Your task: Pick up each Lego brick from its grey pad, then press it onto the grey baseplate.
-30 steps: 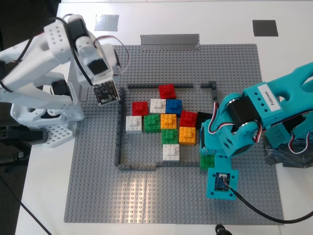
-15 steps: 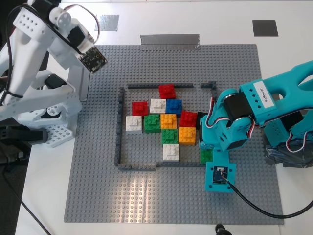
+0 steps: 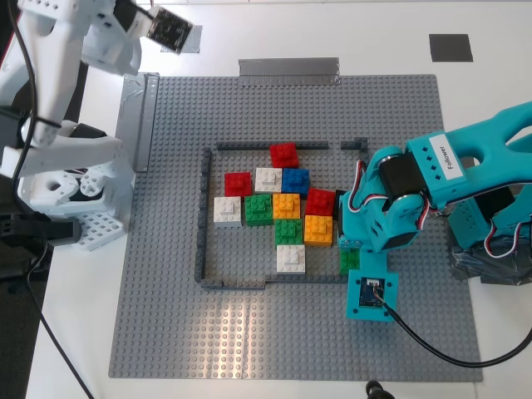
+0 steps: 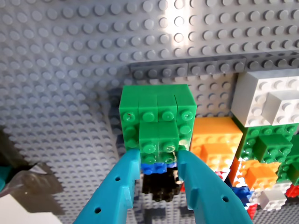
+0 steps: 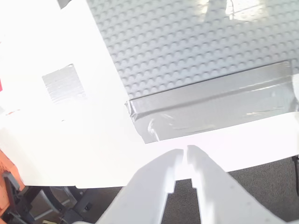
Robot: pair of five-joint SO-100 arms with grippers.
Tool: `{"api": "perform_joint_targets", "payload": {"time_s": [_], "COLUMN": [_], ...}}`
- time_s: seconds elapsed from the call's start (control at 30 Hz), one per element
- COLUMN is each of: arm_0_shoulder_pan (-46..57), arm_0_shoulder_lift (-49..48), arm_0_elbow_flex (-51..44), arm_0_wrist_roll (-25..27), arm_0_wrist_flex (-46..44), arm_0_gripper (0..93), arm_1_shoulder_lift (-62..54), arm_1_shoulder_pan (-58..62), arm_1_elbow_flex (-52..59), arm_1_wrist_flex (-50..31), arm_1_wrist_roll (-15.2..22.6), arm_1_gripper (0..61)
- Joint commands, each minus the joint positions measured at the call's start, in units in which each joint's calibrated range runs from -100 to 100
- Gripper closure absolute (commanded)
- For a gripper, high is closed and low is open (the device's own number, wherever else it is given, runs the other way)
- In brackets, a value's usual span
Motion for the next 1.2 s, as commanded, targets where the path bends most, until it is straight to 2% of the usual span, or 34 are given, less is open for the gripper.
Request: {"api": "perform_joint_targets", "payload": {"time_s": [0.0, 0.23, 0.5, 0.63, 0.77, 1.0, 1.17], "arm_0_shoulder_pan": [1.6, 1.8, 1.5, 1.5, 1.4, 1.3, 1.3], "arm_0_shoulder_lift": [-0.1, -0.1, -0.1, -0.1, -0.1, -0.1, -0.1], "arm_0_elbow_flex": [-0.4, 0.4, 4.1, 5.6, 6.1, 6.1, 6.1], "arm_0_wrist_roll": [0.9, 0.9, 0.8, 0.8, 0.9, 1.0, 1.0], "arm_0_wrist_flex": [-0.6, -0.9, -2.3, -4.3, -4.4, -3.9, -3.7], "arm_0_gripper": [92.7, 92.7, 92.7, 92.7, 92.7, 92.7, 82.6], "arm_1_shoulder_lift": [3.6, 13.4, 29.8, 33.7, 36.4, 39.6, 40.0], "arm_1_shoulder_pan": [-3.4, -2.2, -1.4, -1.2, -2.2, -3.3, -3.2], "arm_1_elbow_flex": [-4.9, -9.4, -19.2, -22.1, -22.8, -26.5, -27.1], "arm_1_wrist_flex": [-8.7, -17.6, -21.6, -19.7, -22.0, -19.3, -19.5], "arm_1_wrist_roll": [1.0, 2.7, 5.7, 5.6, 5.5, 4.5, 4.6], "arm_1_gripper": [61.2, 61.2, 61.2, 61.2, 61.2, 61.2, 61.2]}}
